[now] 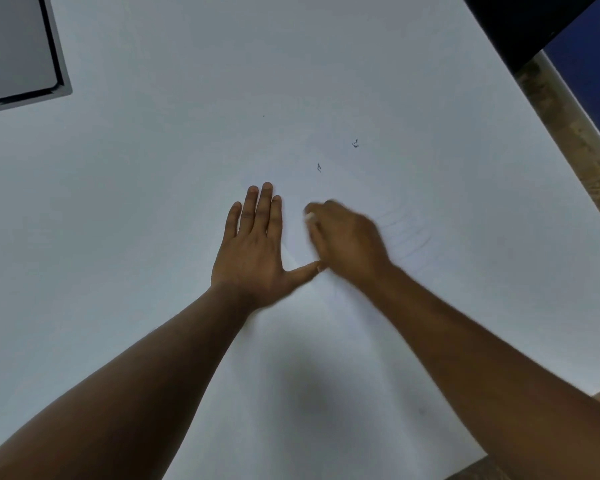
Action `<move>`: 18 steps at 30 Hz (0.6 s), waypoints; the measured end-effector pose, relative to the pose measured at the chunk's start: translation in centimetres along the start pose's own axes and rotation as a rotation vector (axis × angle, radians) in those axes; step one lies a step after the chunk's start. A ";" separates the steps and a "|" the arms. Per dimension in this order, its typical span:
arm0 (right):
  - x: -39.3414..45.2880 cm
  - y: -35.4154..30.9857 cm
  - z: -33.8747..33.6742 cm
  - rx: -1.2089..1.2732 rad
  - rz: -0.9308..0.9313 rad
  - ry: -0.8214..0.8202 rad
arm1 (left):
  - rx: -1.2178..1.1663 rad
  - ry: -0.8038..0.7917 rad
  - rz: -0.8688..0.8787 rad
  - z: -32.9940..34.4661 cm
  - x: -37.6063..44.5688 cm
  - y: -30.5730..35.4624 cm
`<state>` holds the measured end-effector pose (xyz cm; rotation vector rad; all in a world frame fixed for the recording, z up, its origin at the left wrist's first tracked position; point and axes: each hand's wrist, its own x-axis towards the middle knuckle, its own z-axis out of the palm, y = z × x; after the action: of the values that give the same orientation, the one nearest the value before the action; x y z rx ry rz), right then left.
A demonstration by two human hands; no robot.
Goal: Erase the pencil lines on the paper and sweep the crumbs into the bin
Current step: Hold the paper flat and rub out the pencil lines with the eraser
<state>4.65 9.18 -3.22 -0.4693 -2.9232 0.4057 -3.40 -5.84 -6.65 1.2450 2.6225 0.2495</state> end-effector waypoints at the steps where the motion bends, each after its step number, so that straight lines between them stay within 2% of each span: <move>1: 0.7 1.8 -0.2 -0.058 0.039 0.067 | -0.004 -0.005 -0.007 -0.1 0.0 0.1; 3: 2.1 5.3 -1.2 -0.106 0.175 0.129 | -0.003 -0.012 -0.013 -0.1 0.1 0.1; 6: 3.0 6.5 -1.5 -0.043 0.278 0.100 | -0.013 -0.007 -0.009 -0.2 0.0 0.0; 8: 2.8 4.5 -1.0 -0.006 0.252 0.102 | -0.019 0.001 -0.007 -0.1 0.0 0.0; 11: 1.9 -0.2 0.6 0.073 0.071 0.021 | -0.013 0.022 0.005 0.0 0.0 0.0; 13: 2.1 -1.1 1.3 0.089 0.018 0.026 | -0.009 0.027 0.007 0.1 -0.1 0.0; 16: 3.8 1.5 1.0 -0.006 0.117 0.127 | -0.007 0.005 -0.005 0.0 -0.1 0.0; 18: 5.0 4.5 0.1 -0.026 0.251 0.117 | -0.006 -0.002 -0.010 -0.1 0.0 0.1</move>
<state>1.25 14.84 -4.09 -0.8390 -2.7676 0.3579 -3.35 -5.82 -6.54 1.2293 2.6238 0.2540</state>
